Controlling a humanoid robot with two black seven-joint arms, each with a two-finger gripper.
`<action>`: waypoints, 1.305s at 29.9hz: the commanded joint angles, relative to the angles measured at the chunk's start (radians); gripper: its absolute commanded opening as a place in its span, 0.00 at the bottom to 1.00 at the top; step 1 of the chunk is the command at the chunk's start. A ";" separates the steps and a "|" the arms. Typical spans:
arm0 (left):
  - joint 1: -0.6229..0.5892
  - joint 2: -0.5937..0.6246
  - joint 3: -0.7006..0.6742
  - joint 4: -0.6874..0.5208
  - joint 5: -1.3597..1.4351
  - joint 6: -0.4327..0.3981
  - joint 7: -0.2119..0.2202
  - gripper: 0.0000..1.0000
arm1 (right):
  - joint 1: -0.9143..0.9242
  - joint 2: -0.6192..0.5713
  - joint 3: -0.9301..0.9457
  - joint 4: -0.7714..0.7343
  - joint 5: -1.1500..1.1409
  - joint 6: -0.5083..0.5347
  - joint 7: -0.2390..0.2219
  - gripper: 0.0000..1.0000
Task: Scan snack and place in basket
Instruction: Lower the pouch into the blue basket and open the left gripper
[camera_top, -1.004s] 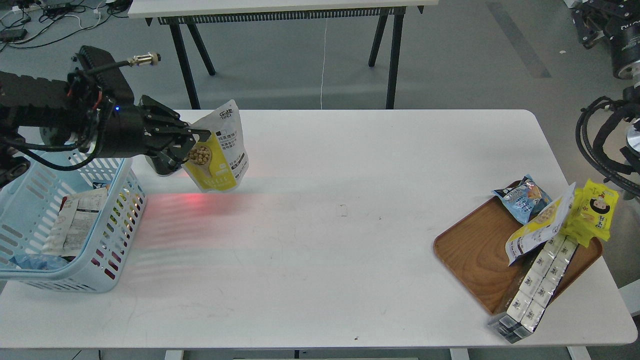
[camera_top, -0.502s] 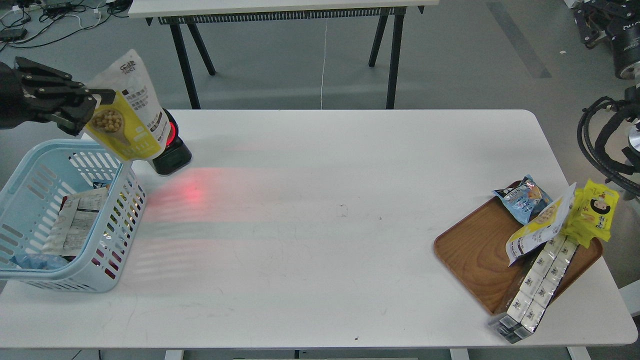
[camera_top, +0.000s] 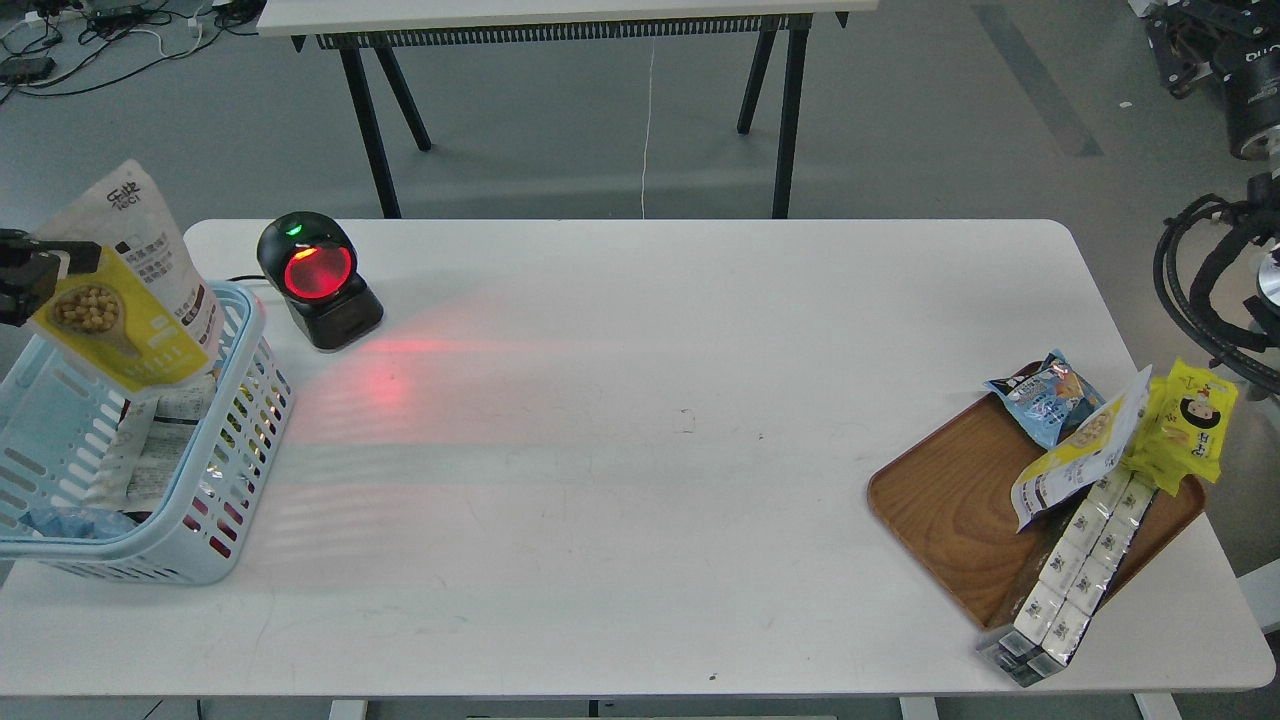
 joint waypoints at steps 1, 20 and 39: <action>0.001 -0.005 0.031 0.054 -0.009 0.000 0.000 0.01 | 0.000 0.000 0.000 0.000 0.000 0.000 0.000 0.99; 0.003 -0.045 0.077 0.111 -0.011 0.018 0.000 0.02 | 0.001 -0.001 0.005 0.000 0.000 0.000 0.000 0.99; 0.001 -0.033 0.086 0.085 -0.015 0.024 0.000 0.14 | 0.001 -0.008 0.005 -0.004 0.000 0.001 0.000 0.99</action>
